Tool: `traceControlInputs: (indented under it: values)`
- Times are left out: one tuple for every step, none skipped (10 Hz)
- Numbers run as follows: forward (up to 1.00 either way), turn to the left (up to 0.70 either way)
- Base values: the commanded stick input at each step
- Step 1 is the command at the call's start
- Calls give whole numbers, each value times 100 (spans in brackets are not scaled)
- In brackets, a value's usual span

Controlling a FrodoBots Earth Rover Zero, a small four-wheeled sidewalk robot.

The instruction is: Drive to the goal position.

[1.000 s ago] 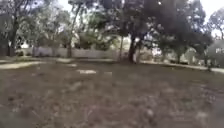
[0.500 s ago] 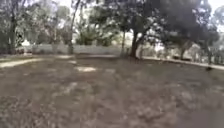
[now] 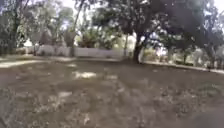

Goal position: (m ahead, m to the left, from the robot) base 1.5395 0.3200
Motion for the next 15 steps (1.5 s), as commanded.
traceControlInputs:
  values:
    - [85,0]
    - [85,0]
    - [85,0]
    - [85,0]
    - [85,0]
    - [85,0]
    - [85,0]
    - [85,0]
    - [85,0]
    - [85,0]
    - [85,0]
    - [85,0]
    - [85,0]
    - [85,0]
    - [85,0]
